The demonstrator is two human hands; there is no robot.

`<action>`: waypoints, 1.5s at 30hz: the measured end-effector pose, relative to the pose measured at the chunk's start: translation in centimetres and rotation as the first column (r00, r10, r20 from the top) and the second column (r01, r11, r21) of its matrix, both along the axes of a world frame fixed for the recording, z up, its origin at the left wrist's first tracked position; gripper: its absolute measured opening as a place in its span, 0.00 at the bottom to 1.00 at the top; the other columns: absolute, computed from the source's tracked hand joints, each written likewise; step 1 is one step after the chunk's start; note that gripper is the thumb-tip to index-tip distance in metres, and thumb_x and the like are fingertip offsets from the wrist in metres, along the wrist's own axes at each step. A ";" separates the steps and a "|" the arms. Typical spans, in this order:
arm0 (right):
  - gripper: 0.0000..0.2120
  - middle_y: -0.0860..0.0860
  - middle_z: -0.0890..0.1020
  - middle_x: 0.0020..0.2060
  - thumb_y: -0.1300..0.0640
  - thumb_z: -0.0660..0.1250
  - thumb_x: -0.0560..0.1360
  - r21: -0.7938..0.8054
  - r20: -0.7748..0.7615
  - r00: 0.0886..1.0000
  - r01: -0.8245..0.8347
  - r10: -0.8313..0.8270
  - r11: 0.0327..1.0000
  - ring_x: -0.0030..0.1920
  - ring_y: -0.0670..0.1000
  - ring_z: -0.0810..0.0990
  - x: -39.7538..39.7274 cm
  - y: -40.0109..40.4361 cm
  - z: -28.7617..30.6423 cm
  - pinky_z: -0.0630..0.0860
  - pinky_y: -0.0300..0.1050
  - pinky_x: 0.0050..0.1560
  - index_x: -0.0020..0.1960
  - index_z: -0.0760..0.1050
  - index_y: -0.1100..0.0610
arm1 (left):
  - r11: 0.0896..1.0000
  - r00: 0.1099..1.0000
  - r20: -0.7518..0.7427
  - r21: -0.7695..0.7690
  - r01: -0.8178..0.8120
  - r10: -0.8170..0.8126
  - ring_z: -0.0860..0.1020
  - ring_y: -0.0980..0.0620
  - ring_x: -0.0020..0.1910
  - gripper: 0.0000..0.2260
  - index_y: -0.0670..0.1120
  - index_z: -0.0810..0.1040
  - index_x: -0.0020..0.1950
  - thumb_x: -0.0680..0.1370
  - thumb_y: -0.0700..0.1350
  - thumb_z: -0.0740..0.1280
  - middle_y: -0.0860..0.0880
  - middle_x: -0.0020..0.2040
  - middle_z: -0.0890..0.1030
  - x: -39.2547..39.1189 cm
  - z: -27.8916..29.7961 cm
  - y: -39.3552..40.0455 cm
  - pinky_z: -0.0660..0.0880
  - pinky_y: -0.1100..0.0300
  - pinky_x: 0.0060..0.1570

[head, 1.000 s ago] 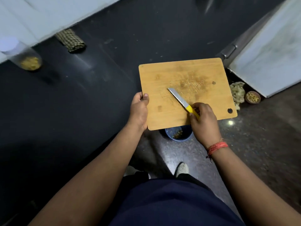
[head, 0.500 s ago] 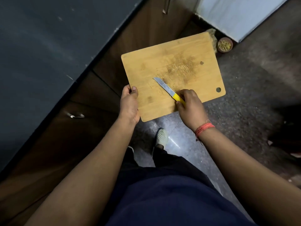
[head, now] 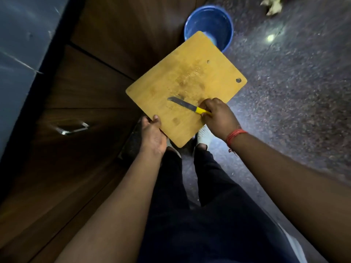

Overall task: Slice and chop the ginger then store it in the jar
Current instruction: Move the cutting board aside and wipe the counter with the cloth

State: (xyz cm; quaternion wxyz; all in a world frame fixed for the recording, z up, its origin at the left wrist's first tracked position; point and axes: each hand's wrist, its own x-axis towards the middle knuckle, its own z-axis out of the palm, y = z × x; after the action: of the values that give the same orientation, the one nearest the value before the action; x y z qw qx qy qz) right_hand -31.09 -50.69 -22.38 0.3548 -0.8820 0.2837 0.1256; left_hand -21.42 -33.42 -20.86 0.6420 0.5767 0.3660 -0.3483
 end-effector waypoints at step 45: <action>0.16 0.62 0.79 0.59 0.64 0.62 0.75 0.115 -0.266 0.951 0.191 -0.155 0.975 0.60 0.61 0.77 9.6 -0.9 -26.3 0.72 0.47 0.58 0.62 0.76 0.58 | 0.995 0.996 -0.063 0.074 0.066 -0.061 0.78 0.45 0.59 0.26 0.49 0.66 0.73 0.79 0.27 0.60 0.45 0.62 0.77 2.7 -13.5 1.1 0.74 0.35 0.61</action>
State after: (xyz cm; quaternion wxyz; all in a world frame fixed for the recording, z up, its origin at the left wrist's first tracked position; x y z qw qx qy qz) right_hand -21.45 -51.57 -48.66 0.3856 -0.8030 0.3942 0.2260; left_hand -18.72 -32.37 -34.38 0.5968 0.6011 0.3799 -0.3718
